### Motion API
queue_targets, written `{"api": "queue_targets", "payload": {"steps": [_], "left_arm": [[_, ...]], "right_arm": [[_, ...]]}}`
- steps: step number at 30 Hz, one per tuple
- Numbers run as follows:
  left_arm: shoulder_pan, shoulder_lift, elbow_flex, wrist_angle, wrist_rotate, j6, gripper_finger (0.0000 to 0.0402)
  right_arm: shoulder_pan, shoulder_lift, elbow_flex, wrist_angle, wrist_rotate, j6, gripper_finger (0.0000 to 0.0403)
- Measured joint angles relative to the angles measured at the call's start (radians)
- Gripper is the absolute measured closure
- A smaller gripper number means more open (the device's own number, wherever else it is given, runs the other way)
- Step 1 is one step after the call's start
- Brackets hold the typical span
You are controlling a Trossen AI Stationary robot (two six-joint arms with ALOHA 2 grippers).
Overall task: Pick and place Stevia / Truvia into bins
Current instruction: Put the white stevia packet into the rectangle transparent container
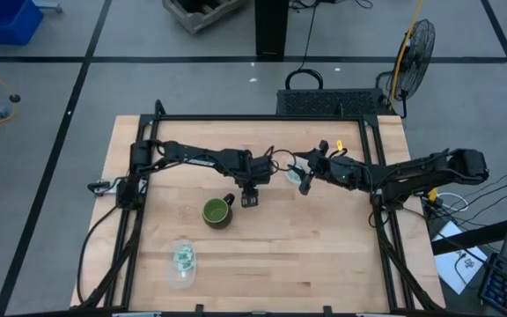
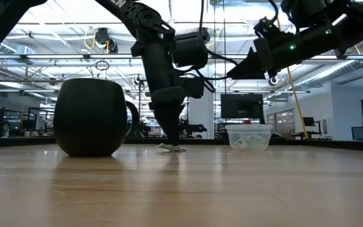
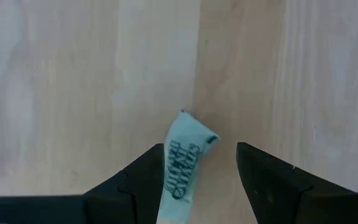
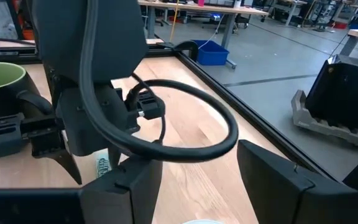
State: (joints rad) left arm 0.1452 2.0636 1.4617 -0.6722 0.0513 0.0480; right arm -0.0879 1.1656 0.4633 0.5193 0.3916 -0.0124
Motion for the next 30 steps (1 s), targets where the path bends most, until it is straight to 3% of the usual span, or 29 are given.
{"api": "queue_targets", "payload": {"steps": [11, 21, 26, 30], "left_arm": [[0.002, -0.002, -0.072, 0.098, -0.003, 0.041, 0.0201], [0.014, -0.003, -0.076, 0.113, 0.006, 0.053, 0.0327], [0.008, -0.043, -0.059, -0.015, 0.130, 0.054, 0.0386], [-0.023, -0.137, -0.044, -0.041, 0.279, -0.007, 0.0386]], "right_arm": [[0.000, 0.000, 0.000, 0.000, 0.000, 0.000, 0.0204], [0.000, 0.000, 0.000, 0.000, -0.001, 0.000, 0.0204], [0.000, 0.000, 0.000, -0.001, -0.001, 0.000, 0.0204], [0.000, 0.000, 0.000, -0.003, -0.001, 0.000, 0.0204]]}}
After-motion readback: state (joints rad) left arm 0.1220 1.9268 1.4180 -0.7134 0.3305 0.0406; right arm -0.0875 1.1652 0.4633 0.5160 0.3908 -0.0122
